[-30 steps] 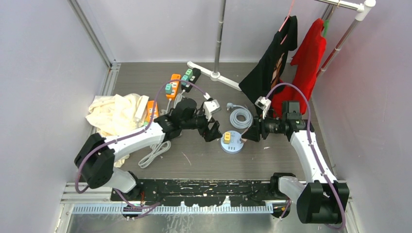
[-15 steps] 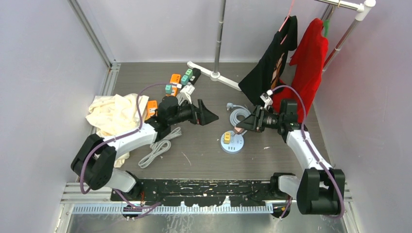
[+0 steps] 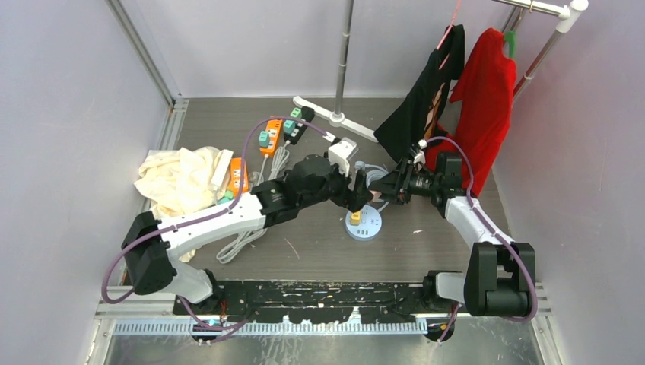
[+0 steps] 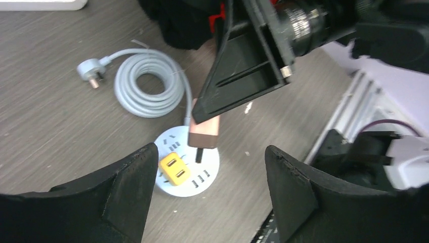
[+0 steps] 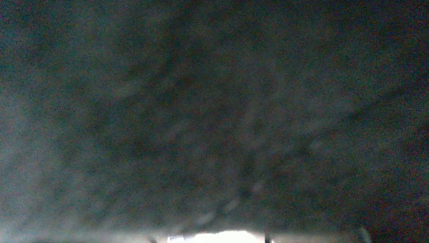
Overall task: Pull the plug off the socket
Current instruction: Place the plug at the center of the board, then remove the plug from the socket.
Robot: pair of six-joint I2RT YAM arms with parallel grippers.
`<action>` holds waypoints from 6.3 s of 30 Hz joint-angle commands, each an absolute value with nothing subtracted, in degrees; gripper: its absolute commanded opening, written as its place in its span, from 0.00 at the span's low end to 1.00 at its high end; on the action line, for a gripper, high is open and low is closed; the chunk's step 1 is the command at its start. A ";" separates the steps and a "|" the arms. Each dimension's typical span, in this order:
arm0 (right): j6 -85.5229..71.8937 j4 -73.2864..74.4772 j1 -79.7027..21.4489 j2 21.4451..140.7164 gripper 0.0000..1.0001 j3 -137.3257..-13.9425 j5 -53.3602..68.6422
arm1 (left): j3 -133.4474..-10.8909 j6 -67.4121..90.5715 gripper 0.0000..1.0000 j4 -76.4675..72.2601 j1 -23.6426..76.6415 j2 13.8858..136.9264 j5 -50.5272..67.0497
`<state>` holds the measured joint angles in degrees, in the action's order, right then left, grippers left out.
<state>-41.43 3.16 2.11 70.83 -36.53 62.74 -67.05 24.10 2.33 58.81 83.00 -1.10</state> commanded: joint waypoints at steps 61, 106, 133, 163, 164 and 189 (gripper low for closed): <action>-31.52 4.74 1.85 68.77 0.91 -36.37 61.61 | -60.91 29.55 0.00 30.89 42.94 80.87 -28.48; -28.94 5.93 2.29 69.44 0.92 -36.39 61.26 | -89.93 17.29 0.04 37.66 14.40 114.25 -14.92; -14.93 14.29 2.46 69.09 0.98 -38.92 66.09 | -85.62 24.09 0.62 32.53 11.25 100.62 13.00; 9.27 32.09 2.44 66.47 0.97 -42.44 47.16 | -57.87 45.78 0.60 -1.02 42.06 83.65 7.74; 9.31 32.02 2.44 66.38 0.96 -42.43 46.38 | -59.54 45.00 0.60 1.44 43.41 84.54 5.83; -20.67 10.55 2.39 70.22 0.76 -33.13 42.84 | -97.25 41.11 0.64 44.57 58.80 111.05 -12.12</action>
<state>-18.74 13.96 2.37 69.36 -32.99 44.73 -92.40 41.50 39.44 57.95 108.84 -10.90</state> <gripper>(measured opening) 0.766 0.645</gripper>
